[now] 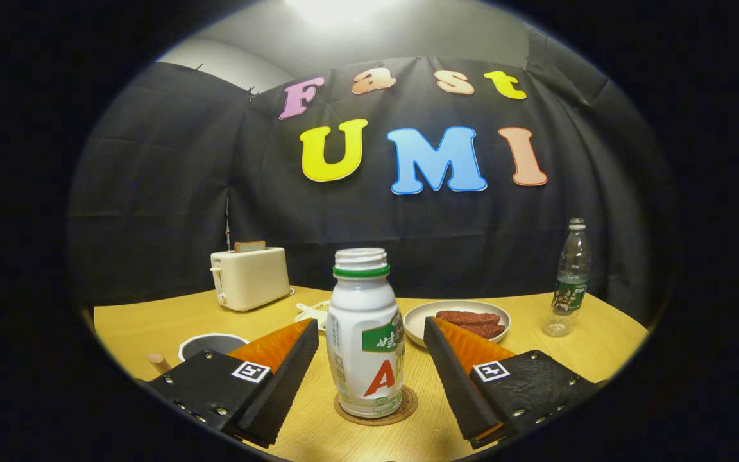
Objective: Take the bottle from table, then pour the juice into the cup, finally place the bottle on the coaster
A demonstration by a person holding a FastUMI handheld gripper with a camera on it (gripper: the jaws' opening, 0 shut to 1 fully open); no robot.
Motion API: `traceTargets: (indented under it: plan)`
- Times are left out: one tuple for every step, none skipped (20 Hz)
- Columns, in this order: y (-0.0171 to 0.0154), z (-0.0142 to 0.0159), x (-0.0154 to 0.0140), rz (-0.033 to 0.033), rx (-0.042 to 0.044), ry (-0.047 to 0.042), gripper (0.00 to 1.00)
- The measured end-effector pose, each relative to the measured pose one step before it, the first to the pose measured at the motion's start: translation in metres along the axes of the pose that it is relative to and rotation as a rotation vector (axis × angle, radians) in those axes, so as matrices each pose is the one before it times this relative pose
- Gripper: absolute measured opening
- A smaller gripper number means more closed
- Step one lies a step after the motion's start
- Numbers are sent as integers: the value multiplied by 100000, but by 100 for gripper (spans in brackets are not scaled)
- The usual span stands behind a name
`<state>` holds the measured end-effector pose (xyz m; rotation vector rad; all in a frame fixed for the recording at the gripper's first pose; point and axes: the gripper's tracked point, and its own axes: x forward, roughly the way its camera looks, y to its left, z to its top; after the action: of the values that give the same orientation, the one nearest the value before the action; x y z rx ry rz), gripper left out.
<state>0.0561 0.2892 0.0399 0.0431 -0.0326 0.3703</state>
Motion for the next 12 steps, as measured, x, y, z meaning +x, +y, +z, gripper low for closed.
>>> traceTargets:
  plan:
    - [-329, 1170, -706, -374, 417, -2738, 99]
    - [-337, 1124, -655, -896, -369, -2640, 99]
    - [-547, 1342, -847, -992, -2153, -2831, 99]
    - [-601, 796, -752, -1253, -3067, -1621, 99]
    - [-713, 710, -691, -1208, -2494, -672, 99]
    - [-730, 697, -780, -1128, -1852, -812, 99]
    - [-632, 768, -800, -843, -758, -1179, 99]
    - [-825, 801, -676, -1180, 148, -1169, 99]
    - [-883, 799, -810, -584, 604, -1431, 99]
    - [-849, 493, -553, -812, 668, -850, 99]
    - [-817, 436, -479, -323, 248, -642, 99]
    - [-1073, 459, -563, -1065, -493, -596, 99]
